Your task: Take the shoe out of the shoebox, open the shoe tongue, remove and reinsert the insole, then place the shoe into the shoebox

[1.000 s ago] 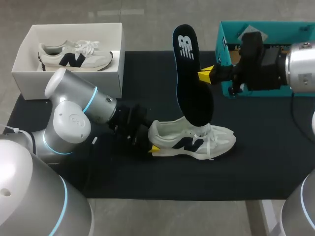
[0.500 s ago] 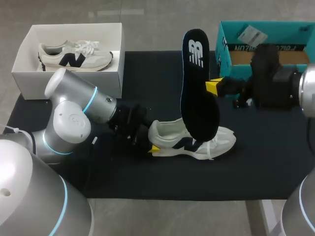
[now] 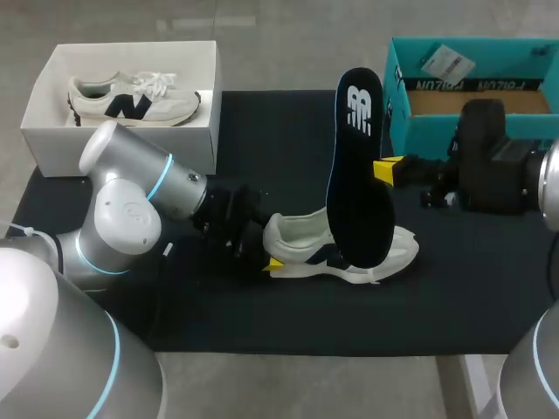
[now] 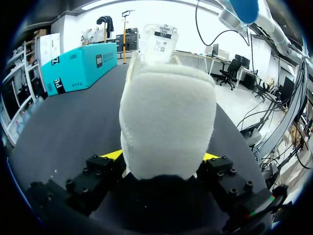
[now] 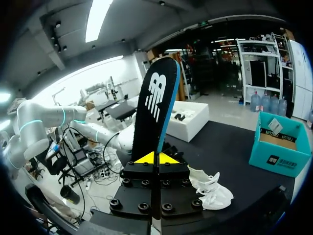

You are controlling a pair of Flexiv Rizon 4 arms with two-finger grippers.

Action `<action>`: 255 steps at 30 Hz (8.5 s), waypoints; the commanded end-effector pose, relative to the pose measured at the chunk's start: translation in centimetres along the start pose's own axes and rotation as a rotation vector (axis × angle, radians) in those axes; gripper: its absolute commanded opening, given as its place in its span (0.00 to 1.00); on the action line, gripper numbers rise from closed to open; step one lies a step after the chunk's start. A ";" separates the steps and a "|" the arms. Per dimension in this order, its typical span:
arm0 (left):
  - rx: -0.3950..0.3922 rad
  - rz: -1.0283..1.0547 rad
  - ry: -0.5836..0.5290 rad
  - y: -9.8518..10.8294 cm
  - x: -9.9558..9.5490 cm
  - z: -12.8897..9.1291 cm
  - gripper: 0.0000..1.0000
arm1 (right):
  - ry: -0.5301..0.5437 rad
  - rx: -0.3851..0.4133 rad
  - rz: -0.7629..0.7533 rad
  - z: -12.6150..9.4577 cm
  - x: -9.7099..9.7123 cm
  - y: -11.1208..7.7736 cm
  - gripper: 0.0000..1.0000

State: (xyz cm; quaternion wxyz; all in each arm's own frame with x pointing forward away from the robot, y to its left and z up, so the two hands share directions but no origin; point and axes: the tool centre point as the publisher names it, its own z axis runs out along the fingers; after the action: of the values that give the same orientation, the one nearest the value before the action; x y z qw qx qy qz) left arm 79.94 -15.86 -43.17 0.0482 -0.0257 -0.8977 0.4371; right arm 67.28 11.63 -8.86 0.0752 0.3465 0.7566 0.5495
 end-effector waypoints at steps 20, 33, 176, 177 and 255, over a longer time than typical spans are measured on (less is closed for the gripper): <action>-0.003 -0.001 0.000 0.2 0.0 0.2 0.00 | 0.111 0.044 -0.262 2.7 -3.4 4.6 0.00; -0.003 -0.001 0.000 0.2 0.0 0.2 0.00 | 0.075 0.010 -0.158 4.1 -2.3 4.7 0.00; -0.829 -0.021 -0.081 -9.1 1.5 -6.9 1.00 | 0.140 -0.032 0.077 -1.1 -0.3 4.2 0.00; -0.831 -0.022 -0.081 -9.0 1.4 -7.0 1.00 | 0.140 -0.032 0.077 -1.1 -0.3 4.2 0.00; -0.781 -0.041 -0.083 -9.3 -4.3 -0.7 1.00 | 0.140 -0.032 0.077 -1.1 -0.3 4.2 0.00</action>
State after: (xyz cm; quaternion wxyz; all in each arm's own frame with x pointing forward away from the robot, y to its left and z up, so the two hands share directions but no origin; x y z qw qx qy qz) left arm 83.67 -20.70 -35.07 0.0018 -0.0052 -0.9979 0.0649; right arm 68.81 11.06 -4.64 0.0048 0.3335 0.7378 0.5868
